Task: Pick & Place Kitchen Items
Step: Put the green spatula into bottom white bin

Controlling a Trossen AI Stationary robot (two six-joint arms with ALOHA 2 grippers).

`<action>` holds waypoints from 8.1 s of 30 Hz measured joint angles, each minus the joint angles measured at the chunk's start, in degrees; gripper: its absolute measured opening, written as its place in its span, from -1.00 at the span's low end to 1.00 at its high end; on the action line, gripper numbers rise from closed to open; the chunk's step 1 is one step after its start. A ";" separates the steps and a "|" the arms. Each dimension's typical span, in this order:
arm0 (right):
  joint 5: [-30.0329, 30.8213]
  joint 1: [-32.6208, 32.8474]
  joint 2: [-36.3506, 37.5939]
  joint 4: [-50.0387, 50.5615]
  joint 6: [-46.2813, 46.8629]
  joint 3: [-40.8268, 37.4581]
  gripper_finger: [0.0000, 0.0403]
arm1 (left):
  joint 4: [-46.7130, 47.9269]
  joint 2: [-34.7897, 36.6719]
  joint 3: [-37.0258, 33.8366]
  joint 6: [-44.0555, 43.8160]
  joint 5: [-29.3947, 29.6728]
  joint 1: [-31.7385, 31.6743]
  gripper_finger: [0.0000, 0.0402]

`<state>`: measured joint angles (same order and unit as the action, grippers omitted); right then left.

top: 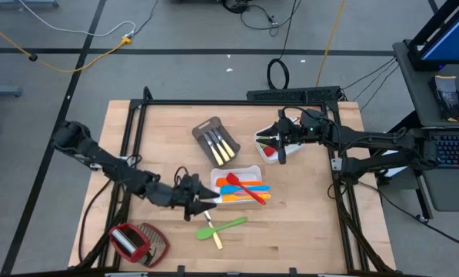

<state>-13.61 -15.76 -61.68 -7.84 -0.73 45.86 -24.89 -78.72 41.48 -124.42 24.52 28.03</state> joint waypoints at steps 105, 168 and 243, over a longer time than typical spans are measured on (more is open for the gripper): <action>19.54 56.69 -45.56 40.31 23.22 38.77 -0.56 | 14.87 34.93 -27.81 87.71 -12.46 -5.94 0.25; 16.58 43.92 -54.01 31.94 -29.12 38.88 -0.56 | 14.81 34.91 -27.81 82.72 -8.94 -5.96 0.25; 9.06 38.04 -61.96 24.37 -17.94 43.77 -0.56 | 16.64 34.91 -27.81 82.55 -8.92 -6.09 0.25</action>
<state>-4.54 22.28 -123.63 16.53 -18.68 89.62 -8.25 -43.81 13.67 -41.87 15.59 21.93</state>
